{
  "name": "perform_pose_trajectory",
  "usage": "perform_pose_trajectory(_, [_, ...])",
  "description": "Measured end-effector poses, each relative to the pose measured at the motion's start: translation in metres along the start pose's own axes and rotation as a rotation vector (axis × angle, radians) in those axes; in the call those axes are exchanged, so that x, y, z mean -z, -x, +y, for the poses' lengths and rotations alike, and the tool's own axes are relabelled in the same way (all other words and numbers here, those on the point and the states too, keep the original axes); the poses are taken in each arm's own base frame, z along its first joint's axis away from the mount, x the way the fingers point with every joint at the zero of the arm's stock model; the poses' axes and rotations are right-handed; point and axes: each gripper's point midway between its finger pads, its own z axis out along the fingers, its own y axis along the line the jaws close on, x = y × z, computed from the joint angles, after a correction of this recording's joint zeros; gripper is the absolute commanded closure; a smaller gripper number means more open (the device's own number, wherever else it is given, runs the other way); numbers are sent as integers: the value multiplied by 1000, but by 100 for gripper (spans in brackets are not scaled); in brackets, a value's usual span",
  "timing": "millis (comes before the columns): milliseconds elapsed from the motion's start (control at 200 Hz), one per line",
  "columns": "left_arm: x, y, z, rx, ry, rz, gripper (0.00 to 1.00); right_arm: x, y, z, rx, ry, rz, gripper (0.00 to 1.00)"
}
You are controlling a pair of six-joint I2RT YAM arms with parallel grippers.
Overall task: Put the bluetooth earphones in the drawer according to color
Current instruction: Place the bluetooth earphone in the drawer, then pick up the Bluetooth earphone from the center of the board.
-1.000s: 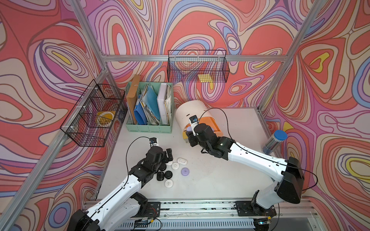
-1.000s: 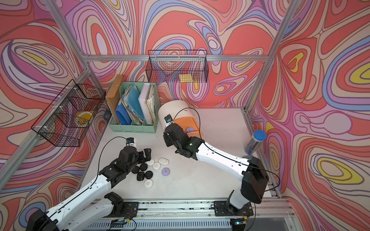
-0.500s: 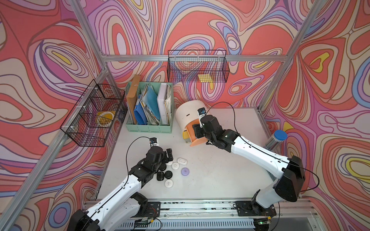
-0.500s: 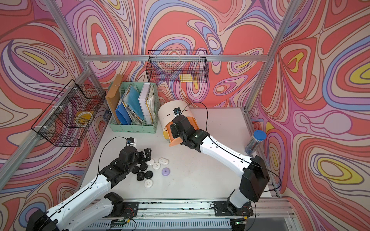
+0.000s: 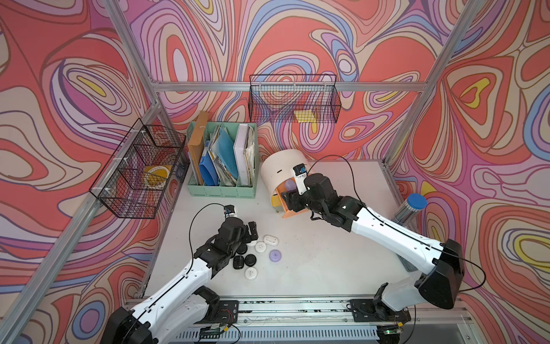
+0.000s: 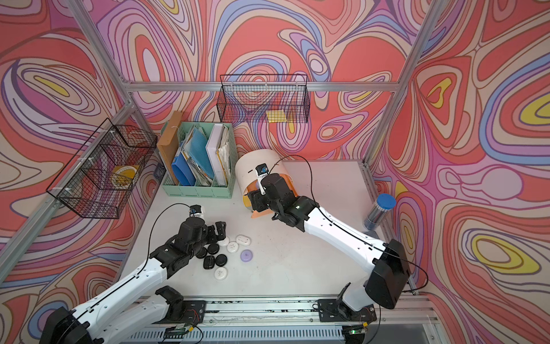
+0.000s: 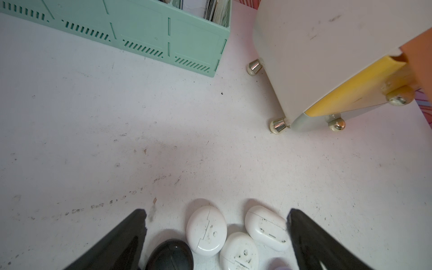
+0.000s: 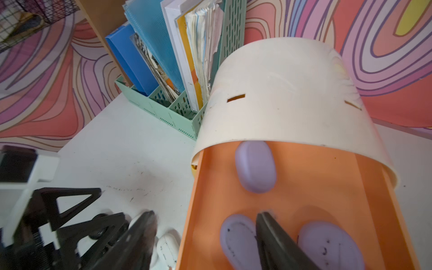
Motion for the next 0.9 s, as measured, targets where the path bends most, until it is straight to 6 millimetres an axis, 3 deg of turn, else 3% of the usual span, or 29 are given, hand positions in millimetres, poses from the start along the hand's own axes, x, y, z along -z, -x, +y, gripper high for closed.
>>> perform_pose_trajectory(230, [-3, 2, 5, 30, 8, 2, 1, 18, -26, 48, 56, 149, 19, 30])
perform_pose_trajectory(441, [-10, 0, 12, 77, 10, 23, 1, 20, -83, 86, 124, 234, 102, 29])
perform_pose_trajectory(636, [-14, -4, 17, 102, 13, 47, 1, 19, -136, 95, 156, 250, 175, 29])
perform_pose_trajectory(901, [-14, -2, 16, 113, 5, 38, 1, 8, -169, 102, 150, 250, 187, 29])
